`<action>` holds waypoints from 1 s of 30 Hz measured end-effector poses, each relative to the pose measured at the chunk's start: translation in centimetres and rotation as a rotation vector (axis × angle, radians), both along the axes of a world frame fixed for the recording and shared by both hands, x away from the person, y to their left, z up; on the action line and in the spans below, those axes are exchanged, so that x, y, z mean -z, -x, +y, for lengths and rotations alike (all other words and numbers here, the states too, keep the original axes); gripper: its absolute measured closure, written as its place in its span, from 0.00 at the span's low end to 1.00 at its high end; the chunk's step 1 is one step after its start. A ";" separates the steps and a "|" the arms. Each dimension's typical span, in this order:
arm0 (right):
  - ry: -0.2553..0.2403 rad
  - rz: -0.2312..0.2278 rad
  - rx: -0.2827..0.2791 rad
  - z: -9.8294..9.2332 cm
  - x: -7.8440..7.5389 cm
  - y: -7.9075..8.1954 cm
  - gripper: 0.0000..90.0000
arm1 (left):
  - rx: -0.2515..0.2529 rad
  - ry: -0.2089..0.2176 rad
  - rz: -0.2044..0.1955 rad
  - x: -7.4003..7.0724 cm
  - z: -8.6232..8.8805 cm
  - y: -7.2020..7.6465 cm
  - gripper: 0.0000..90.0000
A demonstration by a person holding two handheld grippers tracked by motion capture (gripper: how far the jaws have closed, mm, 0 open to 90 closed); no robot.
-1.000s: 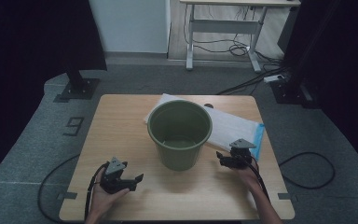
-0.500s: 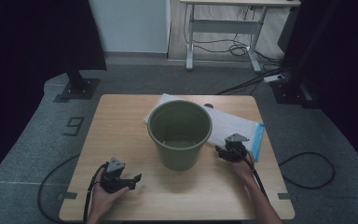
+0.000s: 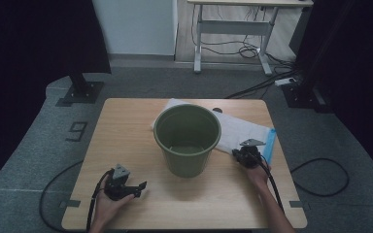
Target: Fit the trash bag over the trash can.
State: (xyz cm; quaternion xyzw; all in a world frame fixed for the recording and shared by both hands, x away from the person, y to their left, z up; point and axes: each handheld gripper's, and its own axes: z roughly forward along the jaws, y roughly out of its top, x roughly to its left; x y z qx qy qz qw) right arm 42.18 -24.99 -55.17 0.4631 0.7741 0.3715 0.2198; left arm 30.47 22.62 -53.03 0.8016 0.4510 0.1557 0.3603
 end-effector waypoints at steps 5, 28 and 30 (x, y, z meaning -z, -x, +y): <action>-0.061 0.005 0.039 -2.0 0.1 1.2 0.97 | 0.011 0.012 0.001 -0.1 -0.1 -0.5 0.16; -0.045 0.020 0.164 -6.0 -0.3 11.0 0.97 | 0.046 0.017 0.010 0.0 -0.8 -1.4 0.16; -0.057 0.016 0.169 -5.7 -0.4 11.4 0.82 | 0.042 0.033 0.011 -0.1 -0.8 -1.4 0.16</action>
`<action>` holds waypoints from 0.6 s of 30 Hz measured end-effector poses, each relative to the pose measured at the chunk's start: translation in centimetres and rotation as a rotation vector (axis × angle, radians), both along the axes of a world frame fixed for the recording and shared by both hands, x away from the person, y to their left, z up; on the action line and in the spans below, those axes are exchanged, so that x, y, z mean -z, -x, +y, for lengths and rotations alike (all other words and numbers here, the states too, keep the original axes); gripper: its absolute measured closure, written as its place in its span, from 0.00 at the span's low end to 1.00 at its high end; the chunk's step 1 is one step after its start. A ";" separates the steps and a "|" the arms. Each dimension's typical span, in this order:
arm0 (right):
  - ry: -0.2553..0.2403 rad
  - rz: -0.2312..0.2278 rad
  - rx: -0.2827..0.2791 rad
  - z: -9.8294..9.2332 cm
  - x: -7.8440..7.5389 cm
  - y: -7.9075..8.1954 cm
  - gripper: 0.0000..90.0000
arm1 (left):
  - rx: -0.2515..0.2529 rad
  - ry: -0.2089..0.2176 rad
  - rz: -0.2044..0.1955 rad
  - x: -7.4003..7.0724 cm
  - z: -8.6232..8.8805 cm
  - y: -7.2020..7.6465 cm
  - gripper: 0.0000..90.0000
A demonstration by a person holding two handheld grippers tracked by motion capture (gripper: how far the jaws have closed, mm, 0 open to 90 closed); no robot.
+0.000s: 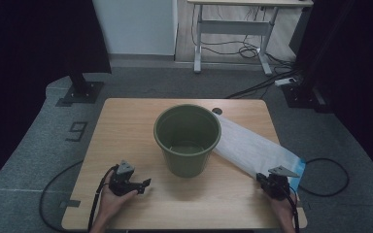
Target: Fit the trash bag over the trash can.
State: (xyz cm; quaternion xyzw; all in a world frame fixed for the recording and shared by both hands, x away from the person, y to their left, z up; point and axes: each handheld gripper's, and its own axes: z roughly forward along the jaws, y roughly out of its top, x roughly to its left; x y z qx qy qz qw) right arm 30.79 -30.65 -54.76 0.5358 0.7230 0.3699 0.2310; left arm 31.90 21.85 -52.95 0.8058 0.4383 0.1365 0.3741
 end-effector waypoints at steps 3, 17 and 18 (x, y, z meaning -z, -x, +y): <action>0.013 -0.026 0.000 0.8 -0.4 0.1 0.68 | -0.004 0.013 0.000 0.0 0.1 -0.2 0.16; 0.015 -0.078 -0.206 8.9 -2.4 -6.8 0.54 | -0.034 0.008 -0.019 -0.4 0.2 0.3 0.17; 0.025 -0.068 -0.216 9.3 -2.2 -7.4 0.55 | -0.033 0.008 -0.019 -0.4 0.3 0.4 0.17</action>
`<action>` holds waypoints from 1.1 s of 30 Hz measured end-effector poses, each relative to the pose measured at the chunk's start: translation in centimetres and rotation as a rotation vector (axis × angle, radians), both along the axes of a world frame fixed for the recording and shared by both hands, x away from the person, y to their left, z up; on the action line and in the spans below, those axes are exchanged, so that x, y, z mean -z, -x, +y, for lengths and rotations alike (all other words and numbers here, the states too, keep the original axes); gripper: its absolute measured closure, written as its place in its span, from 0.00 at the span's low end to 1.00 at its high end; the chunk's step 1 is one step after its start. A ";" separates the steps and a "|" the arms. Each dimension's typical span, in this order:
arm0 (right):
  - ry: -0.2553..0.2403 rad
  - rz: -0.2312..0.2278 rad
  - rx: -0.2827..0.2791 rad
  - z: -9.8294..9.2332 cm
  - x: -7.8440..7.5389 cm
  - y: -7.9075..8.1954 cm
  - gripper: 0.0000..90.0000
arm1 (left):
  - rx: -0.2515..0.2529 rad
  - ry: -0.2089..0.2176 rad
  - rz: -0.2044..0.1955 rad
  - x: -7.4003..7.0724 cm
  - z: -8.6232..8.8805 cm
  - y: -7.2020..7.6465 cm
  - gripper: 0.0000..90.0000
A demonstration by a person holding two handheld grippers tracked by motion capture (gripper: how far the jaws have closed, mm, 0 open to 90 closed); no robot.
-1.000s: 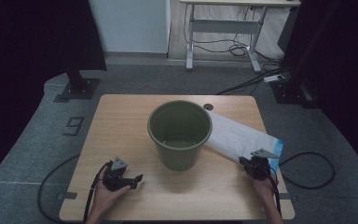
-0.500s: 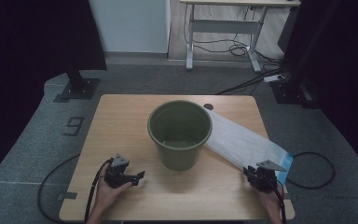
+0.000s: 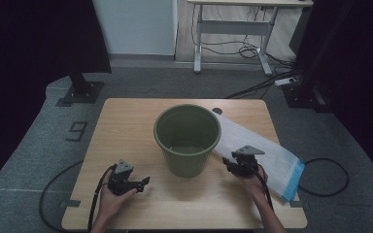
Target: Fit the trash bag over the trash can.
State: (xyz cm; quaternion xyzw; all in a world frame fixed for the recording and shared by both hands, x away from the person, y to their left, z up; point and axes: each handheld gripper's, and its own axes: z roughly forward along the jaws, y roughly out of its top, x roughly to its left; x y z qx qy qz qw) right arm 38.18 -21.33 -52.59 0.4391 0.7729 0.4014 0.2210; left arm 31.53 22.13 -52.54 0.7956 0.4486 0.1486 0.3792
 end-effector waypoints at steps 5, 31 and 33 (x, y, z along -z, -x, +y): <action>0.033 0.043 -0.011 1.1 1.1 -2.2 0.59 | -0.004 0.011 0.008 0.1 0.2 0.5 0.17; 0.018 0.117 -0.007 -1.8 2.2 1.6 0.98 | -0.079 0.038 -0.041 -0.2 1.3 1.3 0.21; 0.009 0.118 -0.001 -2.1 2.3 3.2 0.98 | -0.085 0.047 -0.044 -0.3 1.5 1.3 0.21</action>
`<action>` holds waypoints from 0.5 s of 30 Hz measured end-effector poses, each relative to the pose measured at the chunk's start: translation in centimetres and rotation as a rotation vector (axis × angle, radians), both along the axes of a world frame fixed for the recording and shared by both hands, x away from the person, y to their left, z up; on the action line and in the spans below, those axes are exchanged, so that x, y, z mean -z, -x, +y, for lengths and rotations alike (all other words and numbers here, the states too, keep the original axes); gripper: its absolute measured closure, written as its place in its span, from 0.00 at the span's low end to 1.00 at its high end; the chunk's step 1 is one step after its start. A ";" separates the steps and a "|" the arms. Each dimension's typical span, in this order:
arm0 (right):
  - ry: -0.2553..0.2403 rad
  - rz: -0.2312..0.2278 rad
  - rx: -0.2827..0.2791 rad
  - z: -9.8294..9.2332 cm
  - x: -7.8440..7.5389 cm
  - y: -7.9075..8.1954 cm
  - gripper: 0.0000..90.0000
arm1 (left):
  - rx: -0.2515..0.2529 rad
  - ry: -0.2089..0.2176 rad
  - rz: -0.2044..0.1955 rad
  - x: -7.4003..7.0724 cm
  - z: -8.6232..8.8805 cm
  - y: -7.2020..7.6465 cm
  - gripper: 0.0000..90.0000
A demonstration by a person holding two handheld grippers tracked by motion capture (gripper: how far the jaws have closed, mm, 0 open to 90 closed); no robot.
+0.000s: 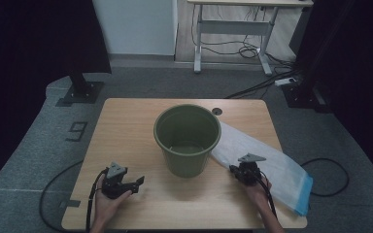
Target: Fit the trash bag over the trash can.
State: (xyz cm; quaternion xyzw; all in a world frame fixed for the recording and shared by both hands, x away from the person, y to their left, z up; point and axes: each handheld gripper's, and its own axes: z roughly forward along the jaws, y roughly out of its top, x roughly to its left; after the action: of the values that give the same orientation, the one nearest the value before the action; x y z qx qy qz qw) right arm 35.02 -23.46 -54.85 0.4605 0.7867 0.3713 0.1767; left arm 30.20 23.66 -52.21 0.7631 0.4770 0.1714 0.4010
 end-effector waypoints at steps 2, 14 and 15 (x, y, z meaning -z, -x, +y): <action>-0.005 -0.001 0.008 -0.3 0.0 1.3 0.98 | -0.002 0.017 -0.004 -0.1 0.2 0.1 0.21; -0.044 -0.073 -0.018 1.6 -2.7 1.0 0.42 | 0.008 0.011 0.009 0.1 -0.1 -0.3 0.22; -0.034 -0.084 -0.021 2.1 -2.8 0.6 0.38 | 0.008 0.007 0.010 0.1 -0.1 -0.3 0.22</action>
State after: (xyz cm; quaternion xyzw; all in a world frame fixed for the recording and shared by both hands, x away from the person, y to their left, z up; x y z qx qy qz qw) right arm 34.45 -21.34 -52.06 0.4390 0.7771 0.4053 0.1978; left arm 30.54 23.58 -52.31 0.7644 0.4766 0.1645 0.4019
